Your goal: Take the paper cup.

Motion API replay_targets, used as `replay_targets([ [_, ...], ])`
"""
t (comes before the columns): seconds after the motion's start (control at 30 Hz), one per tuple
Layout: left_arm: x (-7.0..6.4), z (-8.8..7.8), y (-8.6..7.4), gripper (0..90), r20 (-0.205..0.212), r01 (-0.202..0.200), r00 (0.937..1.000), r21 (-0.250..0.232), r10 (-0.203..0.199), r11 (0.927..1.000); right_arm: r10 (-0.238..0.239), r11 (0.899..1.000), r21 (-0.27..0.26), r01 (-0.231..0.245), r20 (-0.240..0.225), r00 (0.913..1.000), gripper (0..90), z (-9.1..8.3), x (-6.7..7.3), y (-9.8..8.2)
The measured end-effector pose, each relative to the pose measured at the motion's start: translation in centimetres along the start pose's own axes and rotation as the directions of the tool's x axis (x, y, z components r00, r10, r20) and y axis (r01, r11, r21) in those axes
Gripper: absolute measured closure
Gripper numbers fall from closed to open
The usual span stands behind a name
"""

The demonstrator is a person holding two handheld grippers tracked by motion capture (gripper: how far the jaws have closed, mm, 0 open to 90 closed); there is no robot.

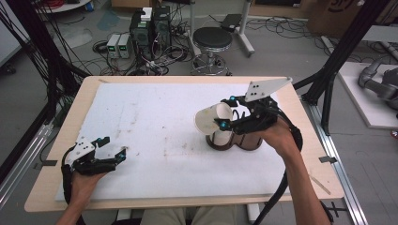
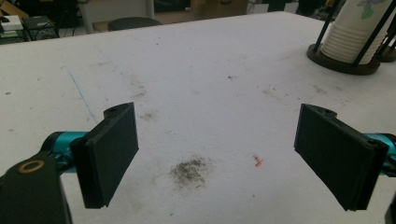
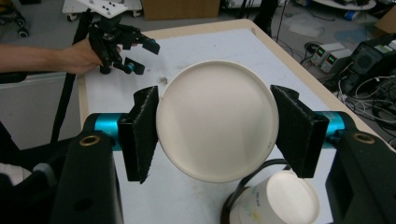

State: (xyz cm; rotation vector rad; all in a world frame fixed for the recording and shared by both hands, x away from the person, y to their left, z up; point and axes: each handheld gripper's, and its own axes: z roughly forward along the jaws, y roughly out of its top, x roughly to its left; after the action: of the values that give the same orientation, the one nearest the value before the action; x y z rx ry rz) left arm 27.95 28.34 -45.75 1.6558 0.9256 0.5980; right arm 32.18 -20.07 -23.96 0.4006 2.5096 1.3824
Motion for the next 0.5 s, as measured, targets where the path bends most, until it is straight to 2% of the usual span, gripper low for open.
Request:
replay_targets([
  [0.1,0.0,0.0,0.0,13.6,0.002,0.001,1.0,0.0,-0.001,1.0,0.01,1.0,-0.022,-0.009,0.008,0.9999,37.2,0.4,0.4,-0.5],
  [0.2,0.1,0.0,0.0,13.6,0.003,0.003,1.0,0.003,-0.003,1.0,0.028,0.998,-0.056,-0.028,-0.002,0.9996,37.2,0.7,0.5,-1.0],
  [0.33,0.1,0.0,0.0,13.6,0.005,0.006,1.0,0.001,-0.006,1.0,0.027,0.998,-0.055,-0.027,-0.004,0.9996,37.2,1.4,0.9,-1.6],
  [0.5,0.1,0.0,0.0,13.6,0.006,0.007,1.0,-0.002,-0.007,1.0,0.037,0.995,-0.088,-0.039,-0.018,0.9991,37.2,2.2,1.4,-2.1],
])
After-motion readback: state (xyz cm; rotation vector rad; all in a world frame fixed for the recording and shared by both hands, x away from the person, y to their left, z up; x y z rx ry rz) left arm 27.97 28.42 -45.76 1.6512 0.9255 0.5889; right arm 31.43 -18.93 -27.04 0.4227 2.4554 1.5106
